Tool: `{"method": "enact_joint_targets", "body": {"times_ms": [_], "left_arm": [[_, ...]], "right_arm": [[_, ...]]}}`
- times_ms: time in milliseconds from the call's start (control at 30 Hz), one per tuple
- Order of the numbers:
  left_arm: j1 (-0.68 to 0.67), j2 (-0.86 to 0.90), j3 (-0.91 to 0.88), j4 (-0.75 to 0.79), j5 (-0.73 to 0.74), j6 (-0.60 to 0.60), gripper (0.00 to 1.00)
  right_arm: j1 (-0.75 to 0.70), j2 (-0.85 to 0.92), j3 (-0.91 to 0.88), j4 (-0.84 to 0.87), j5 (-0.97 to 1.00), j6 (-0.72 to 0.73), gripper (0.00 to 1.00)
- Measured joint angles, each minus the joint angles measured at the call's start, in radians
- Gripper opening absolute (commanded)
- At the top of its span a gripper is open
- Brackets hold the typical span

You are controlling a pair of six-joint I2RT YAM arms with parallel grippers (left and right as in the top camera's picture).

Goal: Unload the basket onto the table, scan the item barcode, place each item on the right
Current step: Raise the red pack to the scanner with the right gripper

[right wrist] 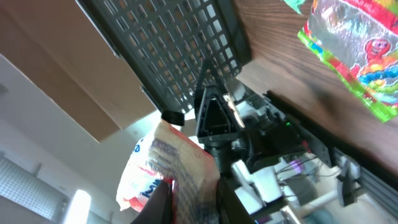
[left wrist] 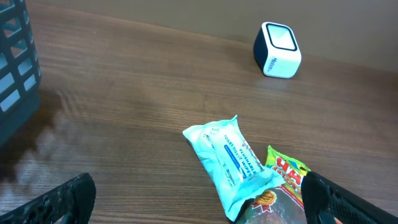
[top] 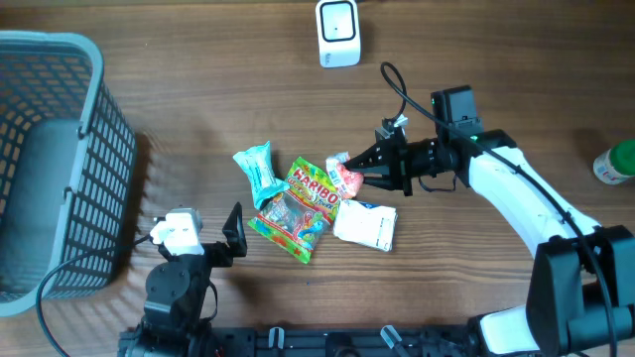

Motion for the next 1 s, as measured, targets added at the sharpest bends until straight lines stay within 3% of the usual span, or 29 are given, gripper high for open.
{"method": "enact_joint_targets", "body": {"times_ms": [67, 167, 333, 500, 600, 733, 867, 1000], "left_arm": [[0.0, 0.0, 0.0, 0.0, 0.0, 0.0, 1.0], [0.0, 0.0, 0.0, 0.0, 0.0, 0.0, 1.0], [0.0, 0.0, 0.0, 0.0, 0.0, 0.0, 1.0], [0.0, 0.0, 0.0, 0.0, 0.0, 0.0, 1.0], [0.0, 0.0, 0.0, 0.0, 0.0, 0.0, 1.0], [0.0, 0.0, 0.0, 0.0, 0.0, 0.0, 1.0], [0.0, 0.0, 0.0, 0.0, 0.0, 0.0, 1.0], [0.0, 0.0, 0.0, 0.0, 0.0, 0.0, 1.0]], "right_arm": [[0.03, -0.004, 0.002, 0.145, 0.1, -0.038, 0.05], [0.097, -0.025, 0.072, 0.167, 0.335, -0.084, 0.05], [0.214, -0.044, 0.179, 0.319, 0.979, -0.336, 0.05], [0.232, -0.003, 0.186, 0.546, 1.35, -0.544, 0.05], [0.232, 0.132, 0.227, 0.665, 1.458, -0.637, 0.05], [0.232, 0.46, 0.554, 0.663, 1.559, -0.744, 0.05], [0.224, 0.661, 0.81, 0.654, 1.626, -0.787, 0.05], [0.216, 0.736, 0.843, 0.671, 1.694, -0.859, 0.04]]}}
